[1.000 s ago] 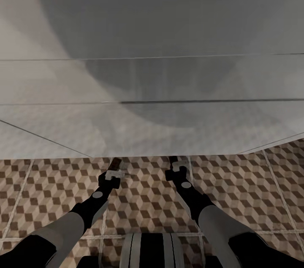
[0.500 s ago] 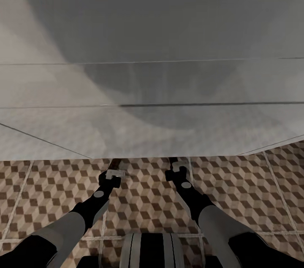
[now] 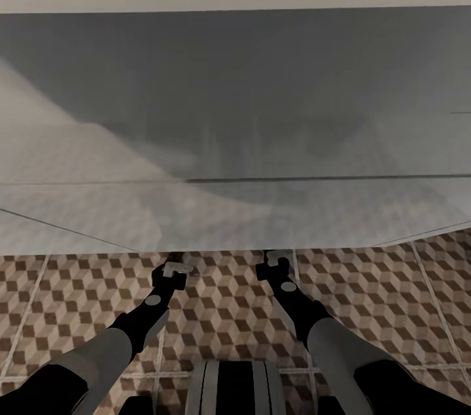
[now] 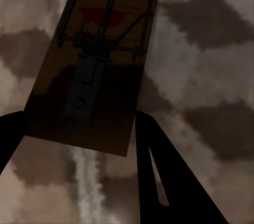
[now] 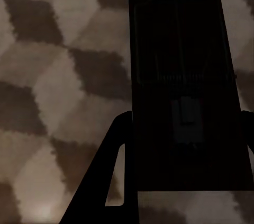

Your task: Take the four mousetraps from the cabinet in the bathroom and place them on the bathroom floor. Make sure all four end up on the same floor surface, and ensure that at least two of them are either under or directly next to the same bathroom sink.

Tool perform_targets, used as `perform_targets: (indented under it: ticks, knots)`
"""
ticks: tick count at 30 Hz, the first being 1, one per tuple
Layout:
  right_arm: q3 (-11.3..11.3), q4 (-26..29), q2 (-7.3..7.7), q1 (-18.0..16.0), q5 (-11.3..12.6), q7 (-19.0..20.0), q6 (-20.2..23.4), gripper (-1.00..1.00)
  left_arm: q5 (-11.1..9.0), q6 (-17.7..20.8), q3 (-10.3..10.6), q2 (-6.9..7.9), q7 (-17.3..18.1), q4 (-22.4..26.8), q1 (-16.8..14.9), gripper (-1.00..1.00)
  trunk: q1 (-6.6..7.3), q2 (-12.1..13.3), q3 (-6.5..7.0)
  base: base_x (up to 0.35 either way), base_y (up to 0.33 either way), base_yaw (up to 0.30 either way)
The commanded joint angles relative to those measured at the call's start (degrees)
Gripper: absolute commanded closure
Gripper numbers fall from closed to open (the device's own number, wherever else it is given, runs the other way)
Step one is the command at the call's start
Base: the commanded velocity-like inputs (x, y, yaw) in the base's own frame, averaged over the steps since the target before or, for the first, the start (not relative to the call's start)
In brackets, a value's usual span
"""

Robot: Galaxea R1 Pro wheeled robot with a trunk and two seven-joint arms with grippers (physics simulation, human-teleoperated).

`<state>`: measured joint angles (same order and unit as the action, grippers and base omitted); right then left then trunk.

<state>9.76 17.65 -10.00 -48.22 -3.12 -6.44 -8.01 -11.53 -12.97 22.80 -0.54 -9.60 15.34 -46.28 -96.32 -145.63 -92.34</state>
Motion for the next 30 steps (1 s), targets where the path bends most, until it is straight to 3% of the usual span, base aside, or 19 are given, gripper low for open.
perform_targets:
  ticks: [1, 9, 17, 30]
  knots:
    - [0.3, -0.1, 0.0, 0.0, -0.3, -0.5, -0.1, 1.0, -0.3, -0.2, 0.5, 0.02, -0.2, -0.1, 0.0, 1.0, 0.01, 0.0, -0.03, 0.002, 0.0, 0.0]
    - [0.3, -1.0, 0.0, 0.0, -0.3, -0.5, -0.3, 1.0, -0.5, -0.1, 0.5, 0.11, 0.4, -0.4, 0.0, 1.0, 0.01, 0.0, -0.03, 0.0, 0.0, 0.0]
    - [0.2, -5.0, 0.0, 0.0, -0.3, -0.5, -3.7, 1.0, -0.7, -0.1, 0.7, 0.19, 0.6, -1.1, -0.1, 1.0, 0.01, 0.0, -0.03, 0.0, 0.0, 0.0]
    - [0.0, -5.4, 0.0, 0.0, -0.3, -0.5, -4.3, 1.0, -0.4, -0.3, 0.8, 0.16, 0.6, -1.1, -0.1, 1.0, 0.01, 0.0, -0.03, 0.0, 0.0, 0.0]
